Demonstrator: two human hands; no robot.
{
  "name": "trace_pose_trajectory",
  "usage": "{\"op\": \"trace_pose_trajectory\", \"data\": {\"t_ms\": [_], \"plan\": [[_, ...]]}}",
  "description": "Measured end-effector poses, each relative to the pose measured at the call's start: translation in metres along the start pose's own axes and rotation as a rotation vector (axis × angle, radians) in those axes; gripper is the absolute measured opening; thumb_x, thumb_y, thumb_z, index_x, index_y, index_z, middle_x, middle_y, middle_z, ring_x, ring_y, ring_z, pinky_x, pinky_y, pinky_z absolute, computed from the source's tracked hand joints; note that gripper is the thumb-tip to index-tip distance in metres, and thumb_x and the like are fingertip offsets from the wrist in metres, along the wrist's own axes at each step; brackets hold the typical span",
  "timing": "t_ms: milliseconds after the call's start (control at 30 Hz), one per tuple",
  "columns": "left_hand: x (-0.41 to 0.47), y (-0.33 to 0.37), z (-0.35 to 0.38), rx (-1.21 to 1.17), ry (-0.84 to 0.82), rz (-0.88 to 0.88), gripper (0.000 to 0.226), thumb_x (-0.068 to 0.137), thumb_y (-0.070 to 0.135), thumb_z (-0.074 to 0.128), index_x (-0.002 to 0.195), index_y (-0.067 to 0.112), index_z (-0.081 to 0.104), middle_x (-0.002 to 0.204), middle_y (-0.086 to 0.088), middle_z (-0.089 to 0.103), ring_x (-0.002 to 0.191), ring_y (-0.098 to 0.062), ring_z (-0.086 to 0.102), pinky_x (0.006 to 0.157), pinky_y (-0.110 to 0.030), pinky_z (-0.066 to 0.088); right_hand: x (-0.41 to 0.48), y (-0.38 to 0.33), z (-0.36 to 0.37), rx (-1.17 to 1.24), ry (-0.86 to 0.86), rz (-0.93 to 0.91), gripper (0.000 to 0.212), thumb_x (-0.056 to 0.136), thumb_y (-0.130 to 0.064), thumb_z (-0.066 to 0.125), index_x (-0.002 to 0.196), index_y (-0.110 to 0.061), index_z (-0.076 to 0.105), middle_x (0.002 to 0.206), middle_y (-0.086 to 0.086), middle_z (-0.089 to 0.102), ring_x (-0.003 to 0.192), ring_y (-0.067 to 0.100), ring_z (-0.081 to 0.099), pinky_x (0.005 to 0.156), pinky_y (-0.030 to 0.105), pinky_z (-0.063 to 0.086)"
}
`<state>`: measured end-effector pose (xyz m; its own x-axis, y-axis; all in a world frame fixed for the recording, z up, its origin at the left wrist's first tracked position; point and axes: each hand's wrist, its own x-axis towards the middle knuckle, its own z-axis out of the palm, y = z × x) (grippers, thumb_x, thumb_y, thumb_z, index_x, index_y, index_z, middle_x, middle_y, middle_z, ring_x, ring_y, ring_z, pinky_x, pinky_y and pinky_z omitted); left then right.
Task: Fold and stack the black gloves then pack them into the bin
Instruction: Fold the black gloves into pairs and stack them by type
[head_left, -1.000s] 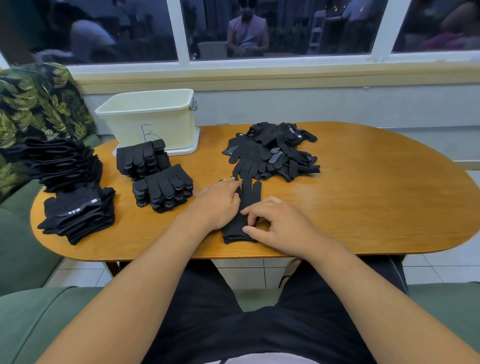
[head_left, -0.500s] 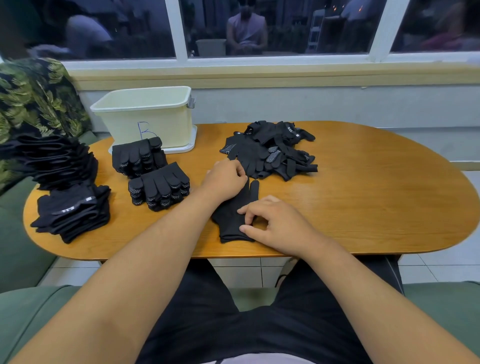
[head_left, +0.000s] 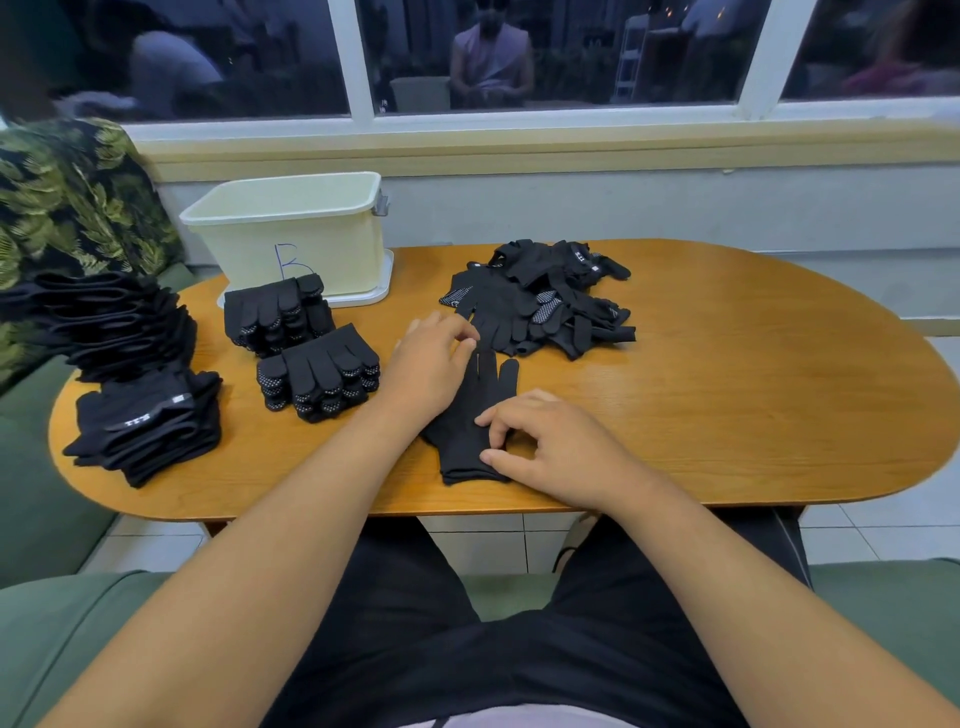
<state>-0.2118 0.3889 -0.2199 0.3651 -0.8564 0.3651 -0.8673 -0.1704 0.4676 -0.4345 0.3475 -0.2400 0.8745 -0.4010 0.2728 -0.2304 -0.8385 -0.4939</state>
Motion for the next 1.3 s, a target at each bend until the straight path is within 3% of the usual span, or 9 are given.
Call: {"op": "trace_pose_trajectory", "data": {"t_ms": [100, 267, 400, 533, 800, 1000, 1067, 1167, 1300], "plan": [[-0.037, 0.006, -0.018, -0.018, -0.062, 0.117, 0.022, 0.109, 0.019, 0.054, 0.117, 0.030, 0.071, 0.111, 0.015, 0.061, 0.109, -0.011, 0.049, 0.094, -0.033, 0.044, -0.001, 0.001, -0.002, 0.033, 0.018, 0.000, 0.015, 0.094, -0.049, 0.074, 0.096, -0.038, 0.065, 0.129, -0.026, 0.066, 0.126, -0.004, 0.049, 0.103, 0.027, 0.045], [-0.088, -0.015, -0.035, -0.078, -0.163, 0.134, 0.031, 0.103, 0.006, 0.057, 0.115, 0.029, 0.074, 0.111, 0.023, 0.064, 0.111, -0.002, 0.058, 0.099, -0.027, 0.049, -0.003, 0.000, -0.002, 0.047, 0.040, -0.014, 0.010, 0.095, -0.046, 0.075, 0.097, -0.037, 0.072, 0.125, -0.026, 0.067, 0.123, -0.004, 0.051, 0.102, 0.028, 0.045], [-0.095, -0.024, -0.030, -0.070, -0.209, 0.183, 0.029, 0.103, 0.011, 0.061, 0.116, 0.035, 0.072, 0.117, 0.024, 0.059, 0.117, -0.005, 0.053, 0.102, -0.031, 0.046, -0.005, 0.000, -0.001, 0.015, 0.050, -0.041, 0.015, 0.094, -0.053, 0.070, 0.098, -0.040, 0.076, 0.120, -0.029, 0.069, 0.121, -0.002, 0.055, 0.108, 0.041, 0.044], [-0.095, -0.024, -0.028, -0.092, -0.206, 0.159, 0.029, 0.103, 0.010, 0.061, 0.115, 0.033, 0.072, 0.117, 0.021, 0.060, 0.118, -0.007, 0.053, 0.104, -0.038, 0.048, -0.007, -0.005, -0.005, -0.038, 0.012, -0.058, 0.034, 0.088, -0.066, 0.071, 0.111, -0.042, 0.075, 0.124, -0.031, 0.067, 0.122, -0.002, 0.055, 0.107, 0.035, 0.045], [-0.104, -0.014, -0.034, -0.012, -0.269, 0.254, 0.036, 0.100, 0.023, 0.041, 0.122, 0.040, 0.063, 0.127, 0.029, 0.055, 0.120, -0.010, 0.049, 0.104, -0.041, 0.046, -0.008, -0.010, 0.002, -0.231, 0.075, -0.111, 0.025, 0.095, -0.046, 0.062, 0.109, -0.032, 0.078, 0.116, -0.023, 0.072, 0.109, 0.004, 0.062, 0.098, 0.039, 0.049], [-0.107, -0.005, -0.039, 0.056, -0.288, 0.320, 0.040, 0.093, 0.038, 0.061, 0.133, 0.039, 0.058, 0.130, 0.025, 0.055, 0.123, -0.006, 0.047, 0.106, -0.035, 0.044, -0.007, -0.009, -0.004, -0.024, 0.121, -0.093, 0.015, 0.092, -0.032, 0.070, 0.106, -0.028, 0.074, 0.112, -0.020, 0.073, 0.107, 0.004, 0.063, 0.095, 0.036, 0.052], [-0.106, -0.006, -0.036, 0.051, -0.259, 0.292, 0.039, 0.095, 0.046, 0.059, 0.133, 0.038, 0.062, 0.129, 0.025, 0.057, 0.123, -0.006, 0.049, 0.104, -0.034, 0.046, -0.009, -0.011, -0.006, 0.041, 0.113, -0.093, 0.012, 0.092, -0.026, 0.072, 0.104, -0.028, 0.074, 0.115, -0.021, 0.072, 0.109, 0.003, 0.064, 0.095, 0.033, 0.053], [-0.106, -0.011, -0.029, 0.079, -0.214, 0.258, 0.028, 0.101, 0.042, 0.058, 0.124, 0.033, 0.072, 0.124, 0.023, 0.062, 0.117, -0.006, 0.052, 0.099, -0.038, 0.051, -0.011, -0.010, -0.010, 0.130, 0.099, -0.062, 0.008, 0.095, -0.029, 0.075, 0.102, -0.029, 0.073, 0.123, -0.023, 0.071, 0.117, 0.000, 0.065, 0.101, 0.030, 0.052], [-0.103, -0.014, -0.028, -0.007, -0.179, 0.220, 0.008, 0.104, 0.036, 0.064, 0.106, 0.037, 0.072, 0.100, 0.036, 0.060, 0.100, 0.002, 0.052, 0.083, -0.028, 0.047, -0.010, -0.012, -0.016, 0.141, -0.007, 0.018, 0.050, 0.089, -0.053, 0.081, 0.134, -0.040, 0.063, 0.131, -0.026, 0.065, 0.123, -0.002, 0.060, 0.102, 0.021, 0.049]]}}
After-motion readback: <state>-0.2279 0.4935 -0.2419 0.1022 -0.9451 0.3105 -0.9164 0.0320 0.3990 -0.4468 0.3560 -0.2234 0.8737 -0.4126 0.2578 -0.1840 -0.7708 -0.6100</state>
